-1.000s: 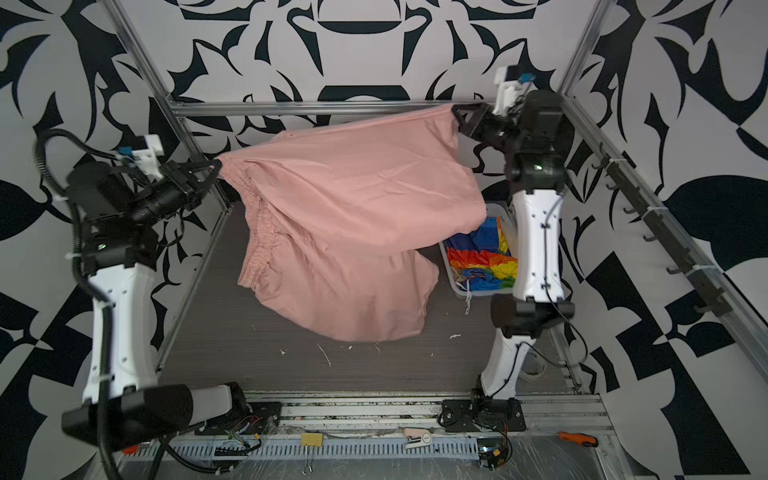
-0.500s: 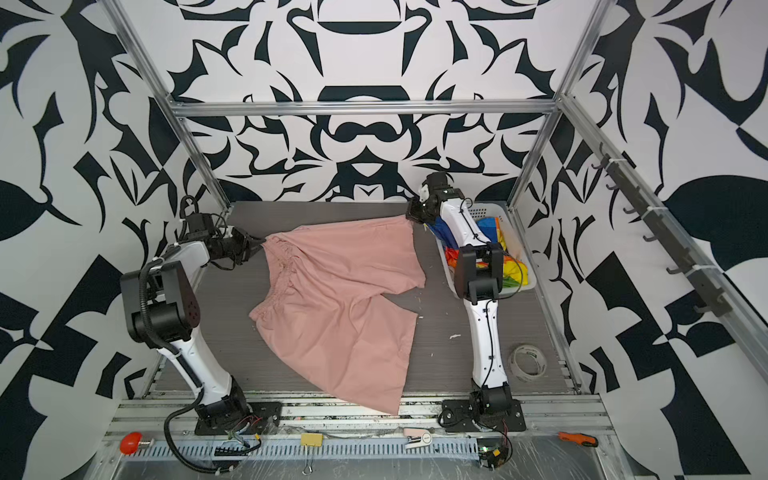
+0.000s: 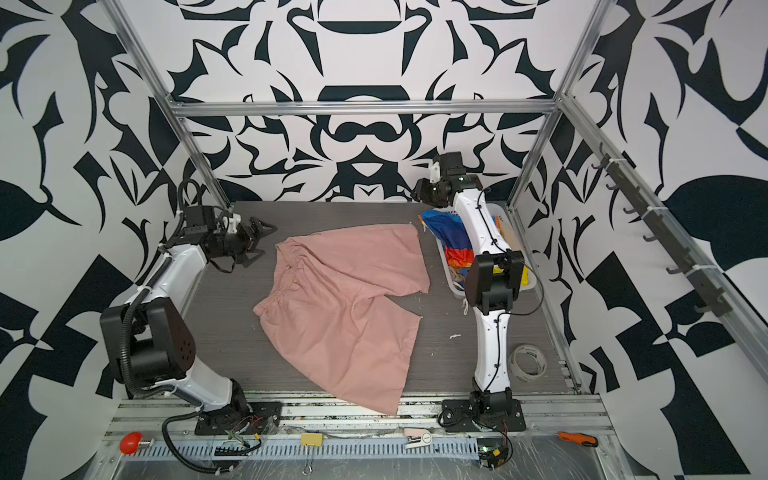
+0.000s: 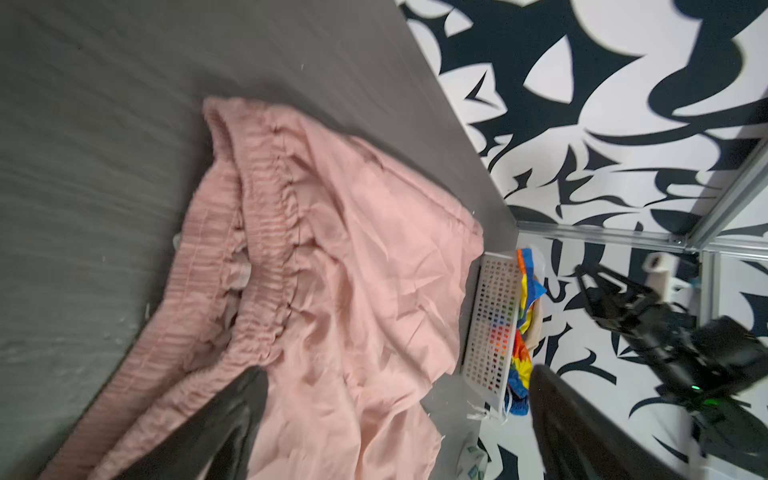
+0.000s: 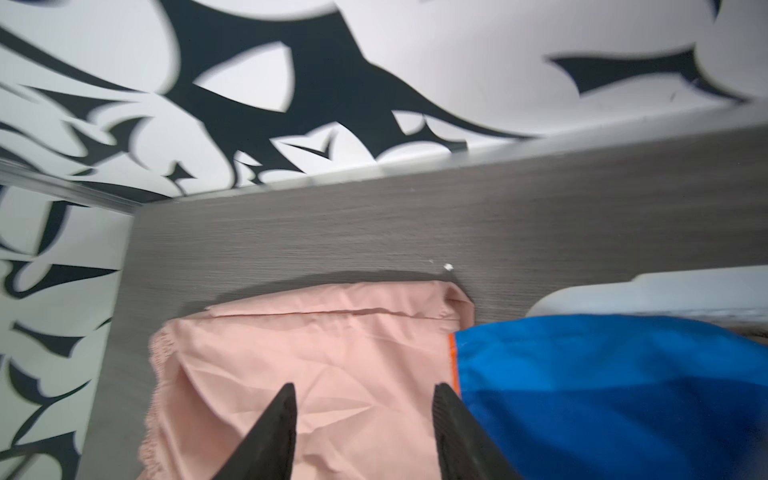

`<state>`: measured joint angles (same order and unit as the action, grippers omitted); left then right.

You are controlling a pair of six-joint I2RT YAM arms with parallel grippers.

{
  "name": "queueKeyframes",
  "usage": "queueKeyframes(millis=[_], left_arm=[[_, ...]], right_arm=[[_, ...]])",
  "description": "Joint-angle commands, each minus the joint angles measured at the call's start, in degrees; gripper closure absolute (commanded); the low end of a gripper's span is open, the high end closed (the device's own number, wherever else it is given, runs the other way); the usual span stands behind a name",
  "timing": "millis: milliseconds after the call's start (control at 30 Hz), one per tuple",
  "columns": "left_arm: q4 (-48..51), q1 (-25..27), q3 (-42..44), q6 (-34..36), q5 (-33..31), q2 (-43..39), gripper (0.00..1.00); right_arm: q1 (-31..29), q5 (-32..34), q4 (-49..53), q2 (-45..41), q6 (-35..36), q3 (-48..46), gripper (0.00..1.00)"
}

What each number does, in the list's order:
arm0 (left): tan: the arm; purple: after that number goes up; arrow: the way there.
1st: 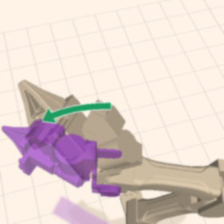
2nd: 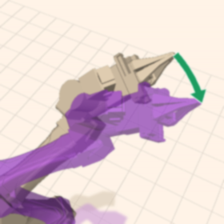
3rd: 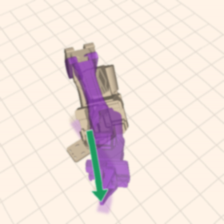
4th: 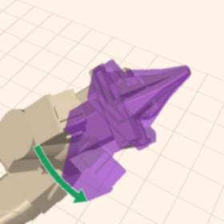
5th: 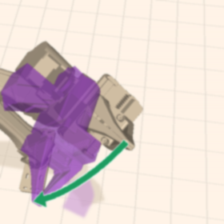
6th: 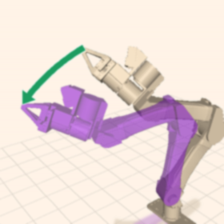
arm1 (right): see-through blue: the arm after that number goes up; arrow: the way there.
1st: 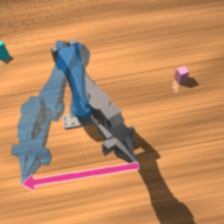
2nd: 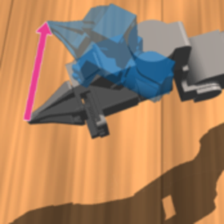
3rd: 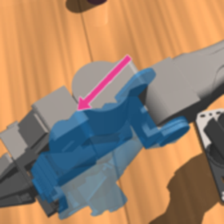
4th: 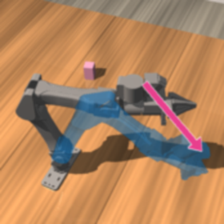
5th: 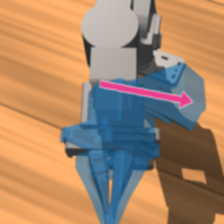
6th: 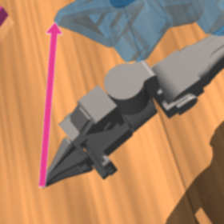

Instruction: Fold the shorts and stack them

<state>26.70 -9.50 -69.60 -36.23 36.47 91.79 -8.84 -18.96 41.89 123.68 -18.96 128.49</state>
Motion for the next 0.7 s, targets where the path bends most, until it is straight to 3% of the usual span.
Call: queueKeyframes(millis=[0,133,333,667], left_arm=[[4.8,0.9,6.4,3.4,-1.0,0.3,0.04],[8.0,1.8,8.1,8.6,-10.3,1.6,0.06],[5.3,3.5,6.1,6.3,-12.5,8.9,0.12],[2.8,5.1,2.8,6.1,-14.8,14.0,0.36]], right_arm=[[-3.7,0.3,-2.4,-6.9,2.1,-6.9,0.43],[-7.3,0.2,-7.5,-11.1,1.8,-17.9,0.42],[-11.2,-1.3,-14.3,-11.8,-0.9,-29.3,0.42],[-12.3,-2.6,-18.3,-9.3,-1.4,-36.5,0.41]])
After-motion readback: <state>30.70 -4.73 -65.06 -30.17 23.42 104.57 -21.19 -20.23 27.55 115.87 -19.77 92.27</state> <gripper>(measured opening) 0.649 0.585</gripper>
